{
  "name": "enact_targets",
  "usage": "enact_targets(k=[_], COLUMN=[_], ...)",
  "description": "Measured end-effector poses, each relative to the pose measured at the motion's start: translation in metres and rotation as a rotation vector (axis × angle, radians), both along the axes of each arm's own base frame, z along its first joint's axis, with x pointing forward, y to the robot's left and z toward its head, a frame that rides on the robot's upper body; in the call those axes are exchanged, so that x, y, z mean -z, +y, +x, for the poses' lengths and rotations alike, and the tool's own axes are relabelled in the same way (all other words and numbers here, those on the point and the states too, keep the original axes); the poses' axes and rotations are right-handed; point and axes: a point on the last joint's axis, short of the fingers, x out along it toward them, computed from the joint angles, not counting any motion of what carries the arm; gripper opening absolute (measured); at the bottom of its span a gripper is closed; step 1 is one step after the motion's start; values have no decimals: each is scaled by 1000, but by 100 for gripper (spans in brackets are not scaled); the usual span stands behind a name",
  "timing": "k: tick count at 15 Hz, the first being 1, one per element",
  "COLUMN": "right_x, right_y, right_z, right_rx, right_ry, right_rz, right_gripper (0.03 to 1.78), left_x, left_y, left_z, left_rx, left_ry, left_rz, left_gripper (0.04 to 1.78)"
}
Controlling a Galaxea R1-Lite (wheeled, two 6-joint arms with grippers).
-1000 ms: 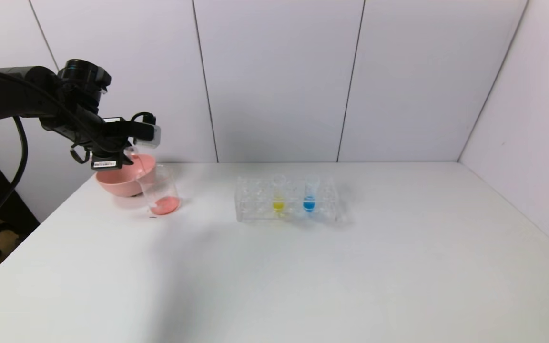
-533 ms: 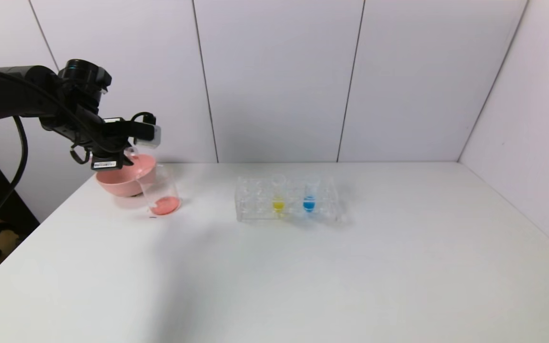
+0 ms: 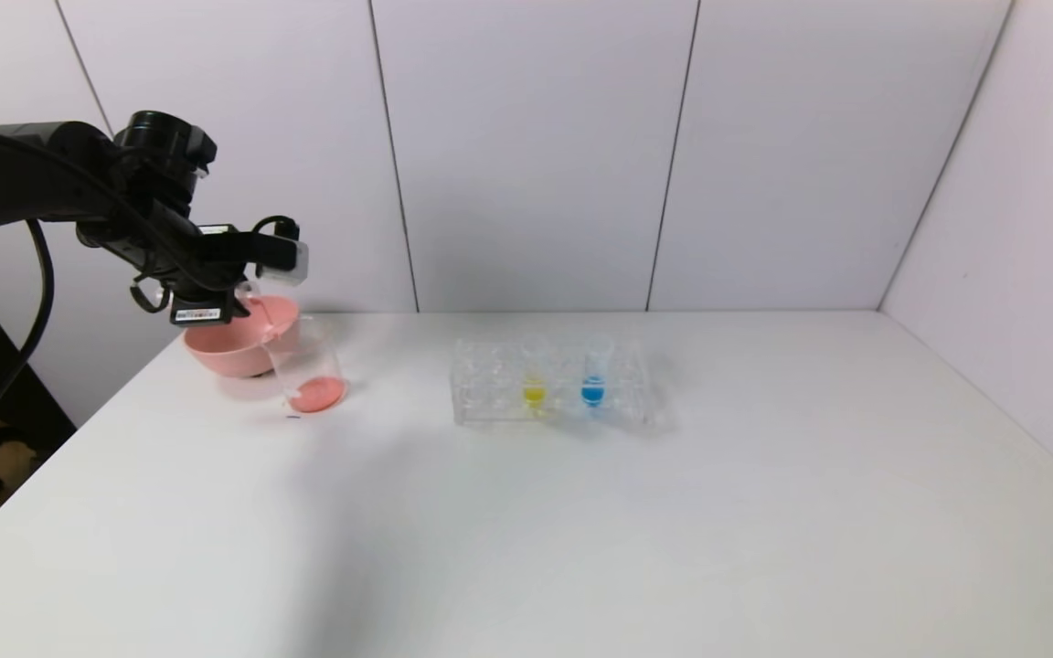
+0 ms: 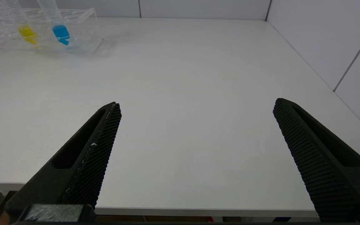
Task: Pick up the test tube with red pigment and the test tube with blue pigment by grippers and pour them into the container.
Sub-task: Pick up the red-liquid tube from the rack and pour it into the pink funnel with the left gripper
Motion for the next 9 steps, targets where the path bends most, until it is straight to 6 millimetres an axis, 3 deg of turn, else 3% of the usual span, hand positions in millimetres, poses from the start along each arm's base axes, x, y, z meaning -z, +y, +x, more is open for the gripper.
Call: enact_targets(k=[9], right_x=[0], right_y=[0], right_z=[0], right_rx=[0], right_ry=[0], right_rz=[0], right_gripper=[178], left_x=[-1], left_y=[-5], left_z=[0], left_rx=[-26], left_ry=[-5], left_rz=[41], left_gripper=[47])
